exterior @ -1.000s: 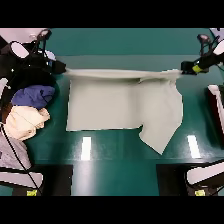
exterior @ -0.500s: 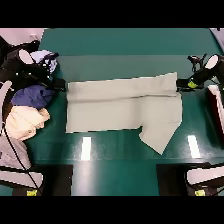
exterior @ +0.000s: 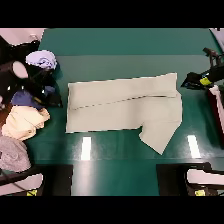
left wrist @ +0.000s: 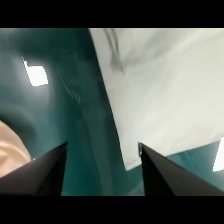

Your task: Fold the shirts.

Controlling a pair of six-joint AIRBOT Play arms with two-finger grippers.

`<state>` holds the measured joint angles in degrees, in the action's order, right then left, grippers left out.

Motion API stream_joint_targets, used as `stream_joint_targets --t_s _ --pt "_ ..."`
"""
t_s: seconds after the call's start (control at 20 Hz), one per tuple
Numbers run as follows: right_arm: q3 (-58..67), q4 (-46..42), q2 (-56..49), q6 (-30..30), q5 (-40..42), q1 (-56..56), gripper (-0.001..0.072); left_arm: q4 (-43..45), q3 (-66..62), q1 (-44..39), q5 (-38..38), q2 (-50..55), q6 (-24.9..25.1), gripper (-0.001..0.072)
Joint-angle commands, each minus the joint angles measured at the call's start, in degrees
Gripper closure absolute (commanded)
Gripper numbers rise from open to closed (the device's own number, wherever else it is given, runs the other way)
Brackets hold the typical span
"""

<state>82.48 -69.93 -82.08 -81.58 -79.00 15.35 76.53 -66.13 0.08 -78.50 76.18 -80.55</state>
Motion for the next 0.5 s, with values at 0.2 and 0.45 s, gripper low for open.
stream_joint_targets --t_s 0.2,0.45 --pt "0.0 4.4 5.9 2.2 -0.8 0.0 0.0303 -11.6 25.0 0.0 12.0 -9.3 -0.9 0.0181" --pt "0.0 4.4 6.2 2.2 -1.1 -2.2 0.0303 -12.4 27.9 0.0 13.6 -9.3 -2.0 0.0181"
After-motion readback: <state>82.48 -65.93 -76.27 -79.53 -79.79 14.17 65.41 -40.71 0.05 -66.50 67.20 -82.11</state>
